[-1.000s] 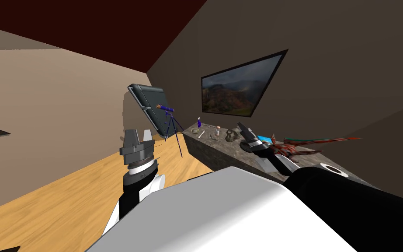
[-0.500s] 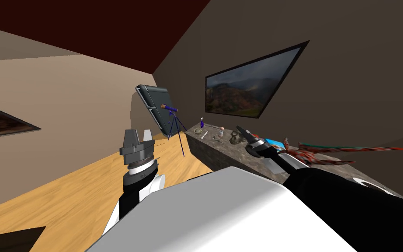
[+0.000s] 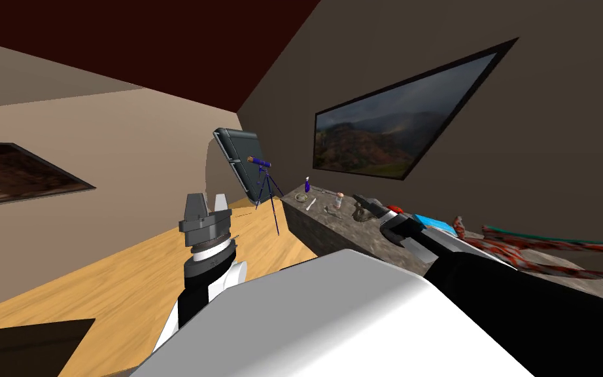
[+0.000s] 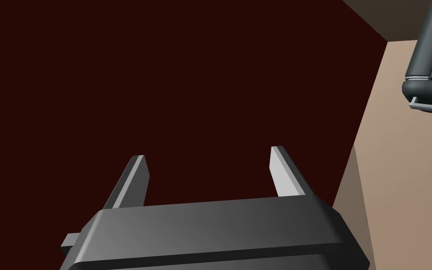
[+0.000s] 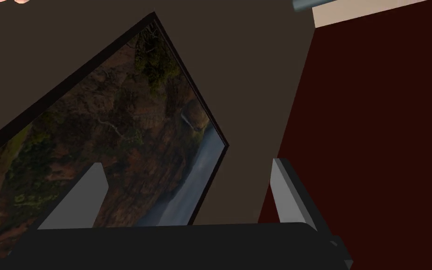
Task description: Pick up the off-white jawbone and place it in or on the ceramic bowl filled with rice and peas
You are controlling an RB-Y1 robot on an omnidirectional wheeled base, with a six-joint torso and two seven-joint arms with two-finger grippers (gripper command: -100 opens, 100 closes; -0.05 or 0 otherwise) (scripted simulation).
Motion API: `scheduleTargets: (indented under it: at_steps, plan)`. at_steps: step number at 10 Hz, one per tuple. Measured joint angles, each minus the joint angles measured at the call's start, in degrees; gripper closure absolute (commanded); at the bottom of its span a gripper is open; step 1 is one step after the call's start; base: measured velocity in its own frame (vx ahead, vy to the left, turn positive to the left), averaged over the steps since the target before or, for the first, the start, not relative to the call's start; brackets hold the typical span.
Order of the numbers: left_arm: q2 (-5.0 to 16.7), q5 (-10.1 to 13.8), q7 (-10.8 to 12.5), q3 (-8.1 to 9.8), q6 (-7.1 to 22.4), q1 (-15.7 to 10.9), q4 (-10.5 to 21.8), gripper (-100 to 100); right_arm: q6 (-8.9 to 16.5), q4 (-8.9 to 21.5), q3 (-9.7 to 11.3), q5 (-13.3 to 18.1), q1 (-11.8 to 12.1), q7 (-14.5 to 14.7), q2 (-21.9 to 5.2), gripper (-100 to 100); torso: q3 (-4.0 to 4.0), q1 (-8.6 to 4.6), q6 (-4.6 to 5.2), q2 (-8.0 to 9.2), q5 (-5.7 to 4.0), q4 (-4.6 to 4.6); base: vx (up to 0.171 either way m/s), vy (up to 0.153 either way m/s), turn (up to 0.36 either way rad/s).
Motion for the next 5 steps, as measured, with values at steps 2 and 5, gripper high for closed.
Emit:
scheduleTargets:
  at_steps: [2,5]
  plan:
    - [0.0,0.0,0.0,0.00,0.0,0.0,0.0,0,0.4,3.1,0.3,1.7,1.5,0.9,-4.0,-100,-0.01,0.12,-0.02,-0.03,0.03,0.00,0.090,0.058,0.104]
    - [0.0,0.0,0.0,0.00,0.0,0.0,0.0,0,0.3,6.7,1.0,4.2,4.4,2.5,-8.7,-100,-0.05,0.14,-0.01,-0.09,0.03,-0.02,0.098,0.047,0.091]
